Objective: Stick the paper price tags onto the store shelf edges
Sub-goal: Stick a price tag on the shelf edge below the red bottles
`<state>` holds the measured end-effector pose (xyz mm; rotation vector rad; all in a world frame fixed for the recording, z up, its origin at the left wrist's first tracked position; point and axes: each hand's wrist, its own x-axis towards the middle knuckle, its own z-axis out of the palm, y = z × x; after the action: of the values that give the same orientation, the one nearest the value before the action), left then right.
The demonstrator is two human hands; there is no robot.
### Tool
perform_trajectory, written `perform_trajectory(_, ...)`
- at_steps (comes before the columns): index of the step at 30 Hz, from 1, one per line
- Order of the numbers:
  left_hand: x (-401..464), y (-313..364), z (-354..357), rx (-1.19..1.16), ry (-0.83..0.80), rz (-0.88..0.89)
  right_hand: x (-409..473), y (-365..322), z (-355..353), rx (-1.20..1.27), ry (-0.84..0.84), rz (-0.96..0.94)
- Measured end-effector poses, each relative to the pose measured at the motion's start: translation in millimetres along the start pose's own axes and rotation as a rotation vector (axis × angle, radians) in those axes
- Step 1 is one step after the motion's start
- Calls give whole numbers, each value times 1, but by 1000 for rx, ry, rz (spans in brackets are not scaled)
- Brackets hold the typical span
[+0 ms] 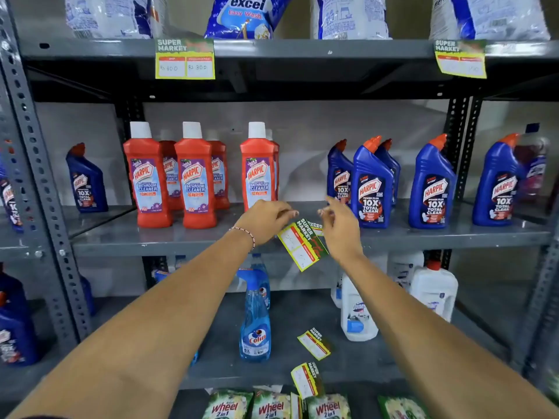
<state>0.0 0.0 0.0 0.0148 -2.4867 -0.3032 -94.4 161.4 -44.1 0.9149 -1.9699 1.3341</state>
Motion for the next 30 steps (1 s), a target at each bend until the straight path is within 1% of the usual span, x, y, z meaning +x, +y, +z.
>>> perform_trajectory(2, 0, 3, 4, -77, -33, -30, -12, 4, 2, 95, -36, 123)
perform_trajectory(5, 0, 6, 12, -149, -65, -82, -31, 11, 8, 145, -86, 197)
perform_trajectory(7, -2, 6, 15, -257, -63, -152, -37, 11, 9, 127, -99, 184)
perform_trajectory(10, -7, 7, 18, -337, -56, -210, -42, 9, 9, 69, -92, 149)
perform_trajectory(13, -11, 7, 22, -372, -46, -235, -43, 7, 9, 73, -78, 170)
perform_trajectory(17, -19, 5, 24, -377, -68, -218, -46, 7, 6, 97, -72, 174)
perform_trajectory(21, -37, 1, 24, -493, -24, -258, -53, 4, 4, 264, -104, 251)
perform_trajectory(24, -58, -3, 23, -662, 40, -362, -58, -1, 8, 374, -150, 310)
perform_trajectory(27, -82, -15, 19, -755, 75, -444, -62, -12, 20, 403, -200, 319)
perform_trajectory(30, -104, -34, 11, -787, 124, -457, -62, -29, 41, 401, -277, 307)
